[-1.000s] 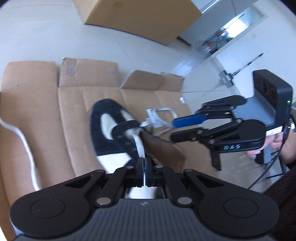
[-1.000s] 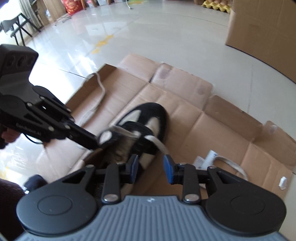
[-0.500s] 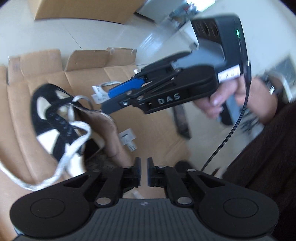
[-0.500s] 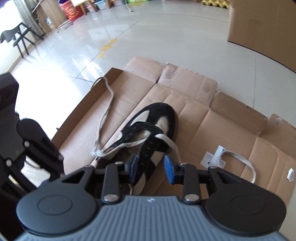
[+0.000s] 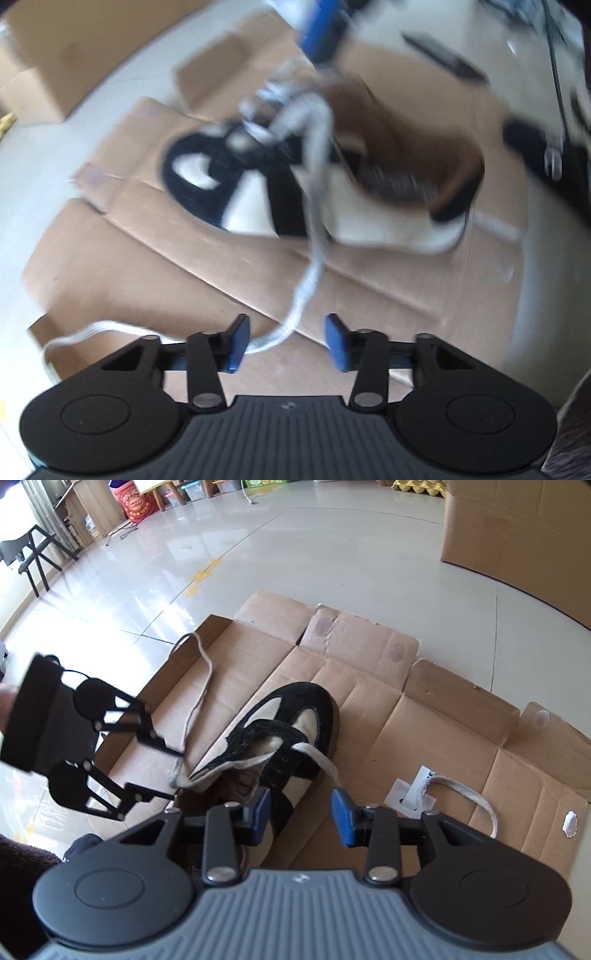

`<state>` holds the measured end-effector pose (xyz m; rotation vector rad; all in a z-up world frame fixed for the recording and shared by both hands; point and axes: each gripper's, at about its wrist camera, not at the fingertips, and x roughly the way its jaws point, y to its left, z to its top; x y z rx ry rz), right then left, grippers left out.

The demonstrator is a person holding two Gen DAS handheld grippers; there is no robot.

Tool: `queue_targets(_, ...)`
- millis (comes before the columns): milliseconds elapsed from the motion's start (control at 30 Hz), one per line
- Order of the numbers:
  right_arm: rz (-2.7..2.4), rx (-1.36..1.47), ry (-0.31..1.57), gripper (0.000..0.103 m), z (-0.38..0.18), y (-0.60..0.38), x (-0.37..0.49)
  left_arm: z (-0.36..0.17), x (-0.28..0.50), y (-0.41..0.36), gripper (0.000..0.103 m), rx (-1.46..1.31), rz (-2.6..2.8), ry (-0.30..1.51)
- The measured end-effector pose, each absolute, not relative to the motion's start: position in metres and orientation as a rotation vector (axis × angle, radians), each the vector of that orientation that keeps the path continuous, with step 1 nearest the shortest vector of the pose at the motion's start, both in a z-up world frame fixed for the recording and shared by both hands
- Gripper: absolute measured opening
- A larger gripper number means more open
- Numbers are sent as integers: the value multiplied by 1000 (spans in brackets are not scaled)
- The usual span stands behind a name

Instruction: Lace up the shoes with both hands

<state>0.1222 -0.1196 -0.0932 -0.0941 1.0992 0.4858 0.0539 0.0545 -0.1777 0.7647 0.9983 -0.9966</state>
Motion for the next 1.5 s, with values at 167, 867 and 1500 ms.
queue_targets(167,461,-92,1094,41,-91,-129,123,-142,51,55,0,494,-1144,998)
queue_targets(867,225,-170,1157,41,-139,-203,148,-61,16,-54,62,222,-1444,862)
queue_targets(1500,580,-401,964,36,-128,-109,144,-51,54,7,63,468,-1152,1099)
